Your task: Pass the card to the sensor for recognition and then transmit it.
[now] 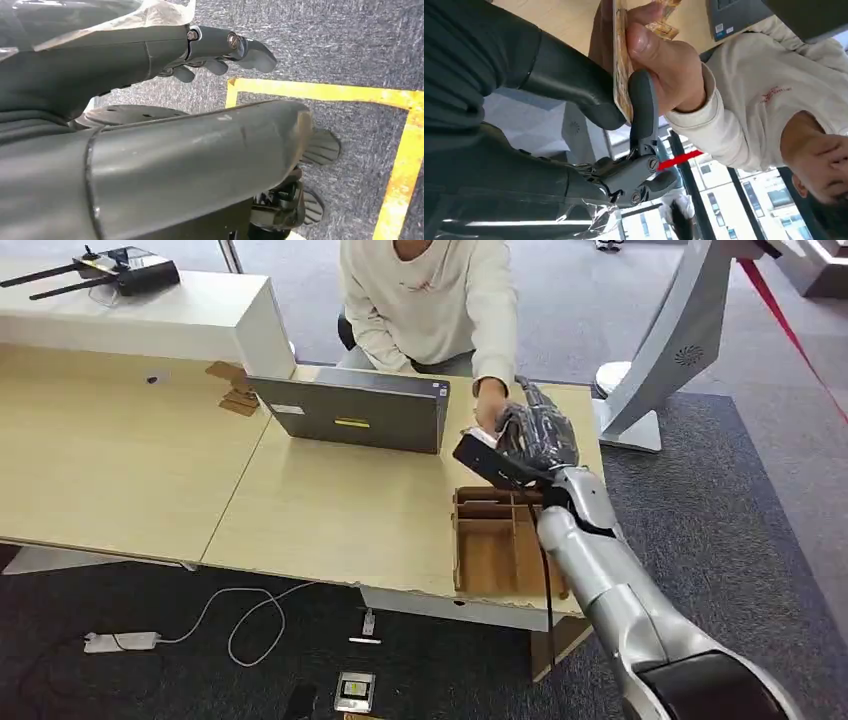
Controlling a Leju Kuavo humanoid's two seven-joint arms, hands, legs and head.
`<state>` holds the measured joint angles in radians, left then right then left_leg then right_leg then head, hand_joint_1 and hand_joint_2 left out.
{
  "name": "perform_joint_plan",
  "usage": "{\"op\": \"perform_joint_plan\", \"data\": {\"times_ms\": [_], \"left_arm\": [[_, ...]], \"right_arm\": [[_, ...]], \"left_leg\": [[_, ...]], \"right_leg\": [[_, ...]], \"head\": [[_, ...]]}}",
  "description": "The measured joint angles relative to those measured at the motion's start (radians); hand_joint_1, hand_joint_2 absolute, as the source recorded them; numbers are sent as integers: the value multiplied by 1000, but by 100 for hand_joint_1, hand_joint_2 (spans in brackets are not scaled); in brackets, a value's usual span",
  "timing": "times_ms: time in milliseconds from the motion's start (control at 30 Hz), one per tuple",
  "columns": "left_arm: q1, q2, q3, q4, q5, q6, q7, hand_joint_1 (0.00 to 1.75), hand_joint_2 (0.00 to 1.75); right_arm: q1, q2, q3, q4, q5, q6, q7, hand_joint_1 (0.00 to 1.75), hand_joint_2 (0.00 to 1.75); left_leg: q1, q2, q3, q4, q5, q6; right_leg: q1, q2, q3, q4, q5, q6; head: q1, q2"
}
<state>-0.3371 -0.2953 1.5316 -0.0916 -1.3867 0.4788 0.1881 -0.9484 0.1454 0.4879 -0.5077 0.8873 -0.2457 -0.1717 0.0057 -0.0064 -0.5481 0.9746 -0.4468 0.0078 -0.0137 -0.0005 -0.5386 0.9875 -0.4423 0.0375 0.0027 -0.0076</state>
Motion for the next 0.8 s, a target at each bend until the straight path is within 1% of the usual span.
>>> {"op": "perform_joint_plan", "data": {"times_ms": [100, 133, 167, 367, 533, 667, 800], "left_arm": [[-1, -7, 0, 0, -2, 16, 2, 0, 0], [-1, -7, 0, 0, -2, 17, 2, 0, 0], [-1, -7, 0, 0, -2, 18, 2, 0, 0], [0, -10, 0, 0, -3, 27, 2, 0, 0], [1, -13, 0, 0, 0, 34, 3, 0, 0], [2, -15, 0, 0, -3, 36, 12, 0, 0], [4, -16, 0, 0, 12, 30, 14, 0, 0]], "right_arm": [[-6, 10, 14, 50, 11, 0, 6, 175, 175], [-7, 10, 16, 55, 13, 0, 6, 171, 175], [-7, 10, 18, 60, 14, 0, 7, 2, 175], [-8, 12, 20, 79, 16, -16, 2, 0, 175], [-22, 15, 20, 93, 9, -60, -23, 0, 175], [-45, 16, 20, 93, -20, -118, -66, 0, 175], [-79, 14, 13, 91, -74, -212, -120, 0, 175]], "left_leg": [[0, 0, 0, 0, 0, 0], [0, 0, 0, 0, 0, 0], [0, 0, 0, 0, 0, 0], [0, 0, 0, 0, 0, 0], [0, 0, 0, 0, 0, 0], [0, 0, 0, 0, 0, 0], [0, 0, 0, 0, 0, 0]], "right_leg": [[0, 0, 0, 0, 0, 0], [0, 0, 0, 0, 0, 0], [0, 0, 0, 0, 0, 0], [0, 0, 0, 0, 0, 0], [0, 0, 0, 0, 0, 0], [0, 0, 0, 0, 0, 0], [0, 0, 0, 0, 0, 0]], "head": [[0, 0], [0, 0], [0, 0], [0, 0], [0, 0], [0, 0], [0, 0]]}}
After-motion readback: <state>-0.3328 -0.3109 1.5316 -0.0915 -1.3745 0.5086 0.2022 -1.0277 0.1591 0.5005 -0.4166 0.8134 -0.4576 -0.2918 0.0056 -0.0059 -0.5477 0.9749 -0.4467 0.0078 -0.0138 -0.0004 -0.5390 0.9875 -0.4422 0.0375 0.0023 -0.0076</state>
